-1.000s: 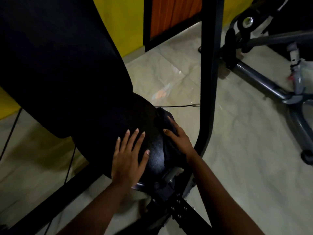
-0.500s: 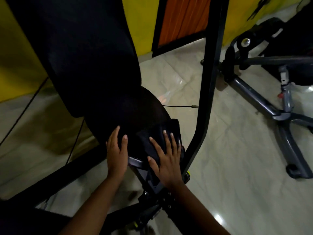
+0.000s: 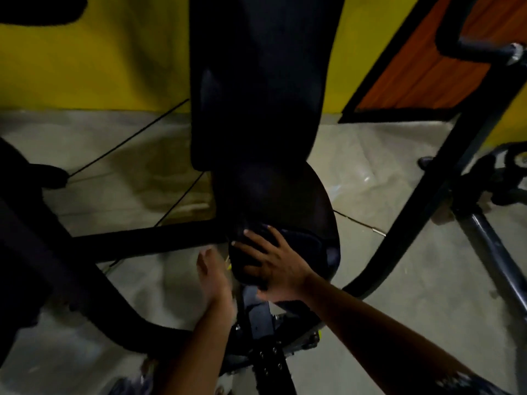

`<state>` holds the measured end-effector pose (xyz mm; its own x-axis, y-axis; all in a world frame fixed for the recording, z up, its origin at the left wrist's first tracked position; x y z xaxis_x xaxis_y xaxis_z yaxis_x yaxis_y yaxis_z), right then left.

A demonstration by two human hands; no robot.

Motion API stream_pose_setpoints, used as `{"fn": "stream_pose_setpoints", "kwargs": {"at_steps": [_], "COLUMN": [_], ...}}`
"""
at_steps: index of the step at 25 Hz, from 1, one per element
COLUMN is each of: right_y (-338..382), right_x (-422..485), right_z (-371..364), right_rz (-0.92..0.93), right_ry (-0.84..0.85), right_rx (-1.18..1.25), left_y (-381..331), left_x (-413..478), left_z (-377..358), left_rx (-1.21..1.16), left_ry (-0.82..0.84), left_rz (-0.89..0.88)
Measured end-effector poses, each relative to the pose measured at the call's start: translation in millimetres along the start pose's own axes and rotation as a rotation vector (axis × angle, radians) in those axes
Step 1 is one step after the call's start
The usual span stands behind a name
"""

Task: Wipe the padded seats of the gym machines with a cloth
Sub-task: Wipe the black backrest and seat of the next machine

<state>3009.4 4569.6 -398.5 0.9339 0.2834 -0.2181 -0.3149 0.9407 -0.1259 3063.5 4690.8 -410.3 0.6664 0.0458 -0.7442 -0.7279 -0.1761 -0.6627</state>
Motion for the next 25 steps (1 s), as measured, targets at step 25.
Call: {"fn": "stream_pose_setpoints", "kwargs": {"at_steps": [25], "right_y": [-149], "right_x": [231], "right_z": [-16], "right_rz": [0.224], "right_ry": [0.062], "right_rx": [0.189], "left_y": [-10], "left_x": [66], "left_z": [-88], "left_rx": [0.21], "left_ry": [-0.242], "left_rz": [0.0]}}
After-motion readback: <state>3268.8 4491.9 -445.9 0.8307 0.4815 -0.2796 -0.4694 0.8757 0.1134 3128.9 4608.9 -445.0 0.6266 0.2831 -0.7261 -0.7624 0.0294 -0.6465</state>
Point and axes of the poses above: each hand's wrist, its own x-axis towards the middle knuckle, its own z-axis out of the back of the hand, y = z × x, the point moved 2 cm from there along x, towards the middle knuckle, and after that the axes turned 5 degrees about -x, right-handed, at the moved point
